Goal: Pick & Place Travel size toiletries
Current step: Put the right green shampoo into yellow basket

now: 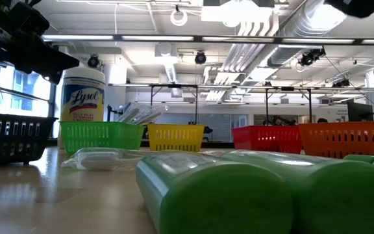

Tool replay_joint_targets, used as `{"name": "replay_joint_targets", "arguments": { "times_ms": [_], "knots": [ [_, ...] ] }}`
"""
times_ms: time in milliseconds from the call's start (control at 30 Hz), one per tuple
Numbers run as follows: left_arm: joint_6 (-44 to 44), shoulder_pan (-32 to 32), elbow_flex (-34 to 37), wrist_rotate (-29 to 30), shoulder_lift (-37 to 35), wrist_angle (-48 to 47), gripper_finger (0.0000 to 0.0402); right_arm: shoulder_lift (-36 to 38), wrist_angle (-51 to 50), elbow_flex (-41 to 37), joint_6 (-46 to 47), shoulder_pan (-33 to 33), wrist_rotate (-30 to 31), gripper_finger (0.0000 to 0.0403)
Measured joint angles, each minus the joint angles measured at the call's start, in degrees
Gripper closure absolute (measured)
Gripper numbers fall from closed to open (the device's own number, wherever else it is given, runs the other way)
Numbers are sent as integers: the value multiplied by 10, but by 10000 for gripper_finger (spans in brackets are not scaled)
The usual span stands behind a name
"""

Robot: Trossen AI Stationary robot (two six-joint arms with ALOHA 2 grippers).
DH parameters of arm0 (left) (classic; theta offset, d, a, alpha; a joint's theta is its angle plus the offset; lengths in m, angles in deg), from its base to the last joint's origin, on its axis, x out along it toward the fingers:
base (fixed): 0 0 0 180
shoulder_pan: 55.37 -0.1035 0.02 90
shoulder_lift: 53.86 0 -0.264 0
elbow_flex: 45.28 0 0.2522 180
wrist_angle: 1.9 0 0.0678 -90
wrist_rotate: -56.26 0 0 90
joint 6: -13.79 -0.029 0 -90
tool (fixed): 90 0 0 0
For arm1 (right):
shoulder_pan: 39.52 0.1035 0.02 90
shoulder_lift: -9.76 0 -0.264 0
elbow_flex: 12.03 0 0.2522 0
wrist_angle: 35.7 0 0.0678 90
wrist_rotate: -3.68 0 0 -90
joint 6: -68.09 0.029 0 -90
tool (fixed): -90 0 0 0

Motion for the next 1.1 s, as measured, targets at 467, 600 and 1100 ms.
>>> {"name": "replay_joint_targets", "arguments": {
  "times_ms": [467, 600, 1100],
  "knots": [
    [-5, 0, 0, 0, 0, 0, 402, -171, -118, 178, 74, 23, -54, 401],
    [-5, 0, 0, 0, 0, 1, 402, -198, -117, 203, 106, 23, -54, 397],
    [-18, 0, 0, 0, 0, 1, 401, -273, -139, 218, 280, 9, -102, 178]
  ]
}}
